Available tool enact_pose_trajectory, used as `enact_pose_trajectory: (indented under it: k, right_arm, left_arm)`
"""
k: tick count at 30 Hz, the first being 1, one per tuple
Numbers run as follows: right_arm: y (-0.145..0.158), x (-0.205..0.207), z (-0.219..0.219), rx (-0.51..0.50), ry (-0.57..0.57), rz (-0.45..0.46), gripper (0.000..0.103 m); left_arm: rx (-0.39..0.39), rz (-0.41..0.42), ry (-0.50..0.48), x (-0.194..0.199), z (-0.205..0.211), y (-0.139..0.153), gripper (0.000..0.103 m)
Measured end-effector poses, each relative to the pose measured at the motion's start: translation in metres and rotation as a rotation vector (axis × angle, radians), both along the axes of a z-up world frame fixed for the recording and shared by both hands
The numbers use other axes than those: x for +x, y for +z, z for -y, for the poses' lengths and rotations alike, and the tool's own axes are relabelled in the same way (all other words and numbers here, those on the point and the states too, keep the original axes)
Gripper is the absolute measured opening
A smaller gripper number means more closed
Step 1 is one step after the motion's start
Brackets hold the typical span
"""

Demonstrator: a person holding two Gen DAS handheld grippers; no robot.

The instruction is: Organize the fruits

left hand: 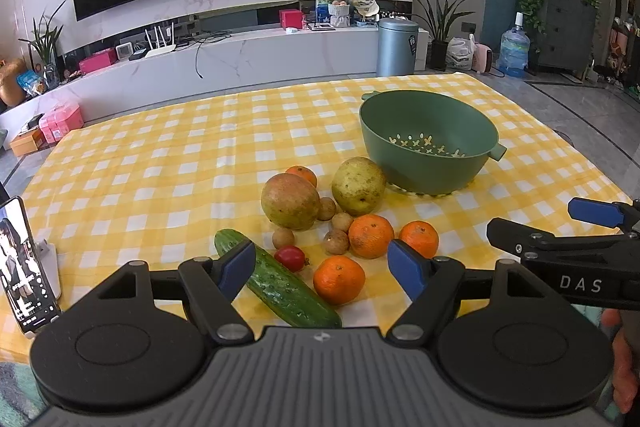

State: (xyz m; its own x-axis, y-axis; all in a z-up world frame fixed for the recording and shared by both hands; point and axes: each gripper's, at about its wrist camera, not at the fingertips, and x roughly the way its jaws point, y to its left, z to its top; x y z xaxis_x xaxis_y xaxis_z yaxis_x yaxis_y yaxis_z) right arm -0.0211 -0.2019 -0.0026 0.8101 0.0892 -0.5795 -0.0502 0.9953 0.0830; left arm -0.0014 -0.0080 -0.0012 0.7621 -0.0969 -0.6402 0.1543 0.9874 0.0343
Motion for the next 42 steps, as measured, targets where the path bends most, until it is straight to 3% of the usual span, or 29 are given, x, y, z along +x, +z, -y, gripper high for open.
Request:
enact_pose_trajectory:
  k: [13, 17, 19, 22, 28, 31, 35, 38, 42]
  right_arm:
    - [0.0, 0.001, -0.001, -0.003, -0.006, -0.002, 0.099]
    - [-0.002, 0.007, -0.004, -0.002, 0.017, -0.041, 0.098]
    - [-0.004, 0.013, -0.006, 0.006, 0.032, -0.065, 0.092]
    - [-0.009, 0.025, -0.008, 0.045, 0.045, -0.104, 0.091]
    - [-0.015, 0.058, -0.017, 0.11, 0.074, -0.151, 0.078]
    - [-0.017, 0.081, -0.022, 0.139, 0.074, -0.164, 0.071]
    - [-0.025, 0.11, -0.027, 0.203, 0.054, -0.167, 0.069]
    - [-0.037, 0.132, -0.032, 0.251, 0.018, -0.206, 0.069]
    - [-0.055, 0.146, -0.039, 0.317, 0.019, -0.175, 0.063]
  left_arm:
    - [-0.083, -0.005, -0.005, 0.003, -0.01, 0.0, 0.088]
    - [-0.087, -0.016, -0.02, 0.013, -0.015, 0.001, 0.081]
    - [-0.114, -0.018, -0.007, 0.019, -0.02, 0.001, 0.078]
    - [-0.162, -0.04, 0.008, 0.033, -0.029, -0.002, 0.068]
    - [-0.172, -0.063, 0.023, 0.069, -0.044, -0.003, 0.067]
    - [-0.175, -0.117, 0.002, 0.093, -0.045, -0.007, 0.068]
    - [-0.245, -0.188, 0.007, 0.128, -0.051, -0.021, 0.07]
    - [-0.288, -0.189, 0.034, 0.143, -0.058, -0.036, 0.071]
    - [-0.397, -0.184, 0.069, 0.15, -0.074, -0.056, 0.077]
